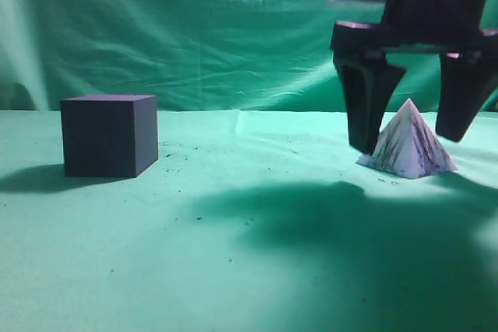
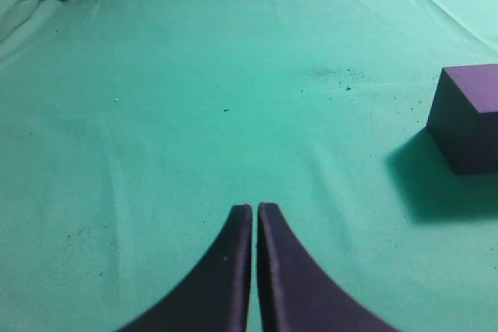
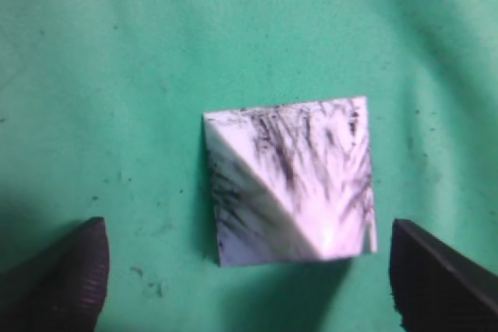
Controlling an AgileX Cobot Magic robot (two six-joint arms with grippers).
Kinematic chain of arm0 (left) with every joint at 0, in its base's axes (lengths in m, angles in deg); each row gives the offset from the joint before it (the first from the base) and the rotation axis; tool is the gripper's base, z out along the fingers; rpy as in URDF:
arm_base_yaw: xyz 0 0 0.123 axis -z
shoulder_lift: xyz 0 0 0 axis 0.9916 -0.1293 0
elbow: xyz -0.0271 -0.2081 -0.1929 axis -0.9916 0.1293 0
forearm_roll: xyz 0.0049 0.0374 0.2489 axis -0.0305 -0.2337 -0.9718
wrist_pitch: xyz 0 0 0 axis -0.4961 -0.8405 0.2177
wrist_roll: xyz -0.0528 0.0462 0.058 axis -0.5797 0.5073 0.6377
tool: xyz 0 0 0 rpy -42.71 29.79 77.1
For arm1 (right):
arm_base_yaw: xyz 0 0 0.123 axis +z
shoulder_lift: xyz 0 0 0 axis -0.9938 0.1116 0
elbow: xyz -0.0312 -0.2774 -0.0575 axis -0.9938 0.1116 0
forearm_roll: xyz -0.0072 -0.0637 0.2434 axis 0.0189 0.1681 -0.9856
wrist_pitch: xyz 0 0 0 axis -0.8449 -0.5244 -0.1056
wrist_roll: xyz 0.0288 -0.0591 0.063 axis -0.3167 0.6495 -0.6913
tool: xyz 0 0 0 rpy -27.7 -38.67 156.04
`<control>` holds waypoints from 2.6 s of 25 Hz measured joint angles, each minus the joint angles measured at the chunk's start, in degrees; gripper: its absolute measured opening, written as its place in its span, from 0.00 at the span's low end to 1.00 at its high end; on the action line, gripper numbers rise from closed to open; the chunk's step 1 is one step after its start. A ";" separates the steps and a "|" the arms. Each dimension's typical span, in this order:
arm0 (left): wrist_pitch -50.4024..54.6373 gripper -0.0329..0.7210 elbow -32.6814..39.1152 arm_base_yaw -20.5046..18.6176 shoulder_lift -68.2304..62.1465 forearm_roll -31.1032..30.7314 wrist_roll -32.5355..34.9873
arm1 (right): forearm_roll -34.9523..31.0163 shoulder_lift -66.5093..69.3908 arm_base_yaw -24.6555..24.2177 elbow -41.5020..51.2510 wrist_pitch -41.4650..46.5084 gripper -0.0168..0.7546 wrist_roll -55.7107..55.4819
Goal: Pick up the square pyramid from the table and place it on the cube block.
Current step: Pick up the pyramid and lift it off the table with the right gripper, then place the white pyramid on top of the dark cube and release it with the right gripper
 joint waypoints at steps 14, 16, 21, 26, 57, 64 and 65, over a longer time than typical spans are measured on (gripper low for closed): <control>0.00 0.04 0.00 0.00 0.00 0.00 0.00 | -0.44 5.72 0.13 -1.65 -2.65 0.58 -0.25; 0.00 0.04 0.00 0.00 0.00 0.00 0.00 | -0.44 5.70 0.13 -1.87 -2.17 0.52 -0.25; 0.00 0.04 0.00 0.00 0.00 0.00 0.00 | -0.25 6.10 0.22 -3.87 0.78 0.52 -0.60; 0.00 0.04 0.00 0.00 0.00 0.00 0.00 | 1.28 5.41 0.22 -9.97 7.56 0.52 -0.10; 0.00 0.04 0.00 0.00 0.00 0.00 0.00 | 4.17 27.87 24.63 -57.36 28.86 0.52 2.64; 0.00 0.04 0.00 0.00 0.00 0.00 0.00 | 4.29 28.02 24.63 -57.69 28.77 0.59 2.74; 0.00 0.04 0.00 0.00 0.00 0.00 0.00 | 4.29 28.12 24.63 -57.69 28.77 0.66 2.74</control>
